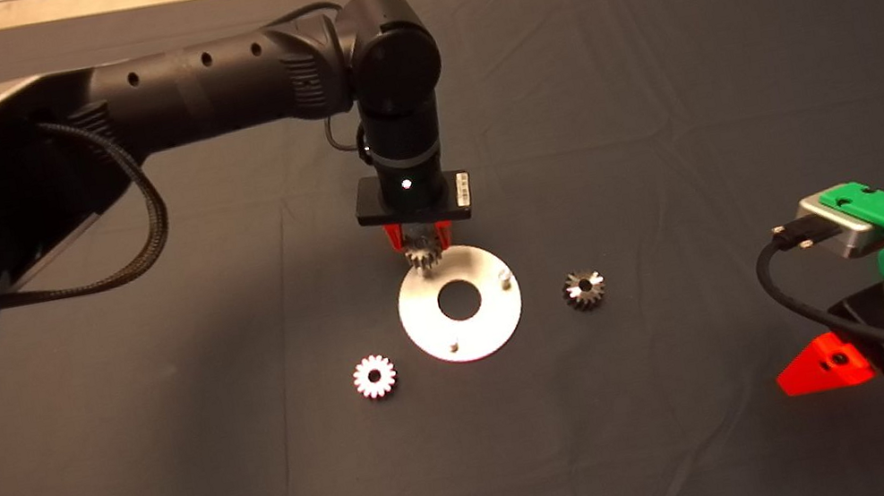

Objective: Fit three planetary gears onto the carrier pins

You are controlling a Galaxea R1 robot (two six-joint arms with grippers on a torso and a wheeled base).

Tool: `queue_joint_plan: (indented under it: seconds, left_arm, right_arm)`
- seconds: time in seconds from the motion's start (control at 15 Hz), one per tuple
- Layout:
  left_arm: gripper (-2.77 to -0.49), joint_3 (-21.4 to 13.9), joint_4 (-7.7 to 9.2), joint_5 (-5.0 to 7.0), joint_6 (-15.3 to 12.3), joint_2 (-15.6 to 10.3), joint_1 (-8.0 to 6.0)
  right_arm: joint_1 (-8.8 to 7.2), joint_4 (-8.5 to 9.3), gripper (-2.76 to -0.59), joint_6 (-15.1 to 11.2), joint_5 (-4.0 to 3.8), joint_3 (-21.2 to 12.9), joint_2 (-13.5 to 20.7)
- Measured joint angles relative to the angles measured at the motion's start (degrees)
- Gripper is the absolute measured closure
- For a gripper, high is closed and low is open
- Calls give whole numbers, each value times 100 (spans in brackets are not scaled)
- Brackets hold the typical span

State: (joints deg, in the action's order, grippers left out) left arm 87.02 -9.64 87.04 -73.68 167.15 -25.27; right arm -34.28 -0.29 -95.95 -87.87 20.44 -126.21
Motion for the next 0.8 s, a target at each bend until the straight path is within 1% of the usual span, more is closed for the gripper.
queue_joint_plan:
  seconds: [0.8]
  left_arm:
    - [-101, 0, 0, 2, -5, -35, 2]
  right_arm:
    - [0, 0, -273, 0, 2, 0, 0]
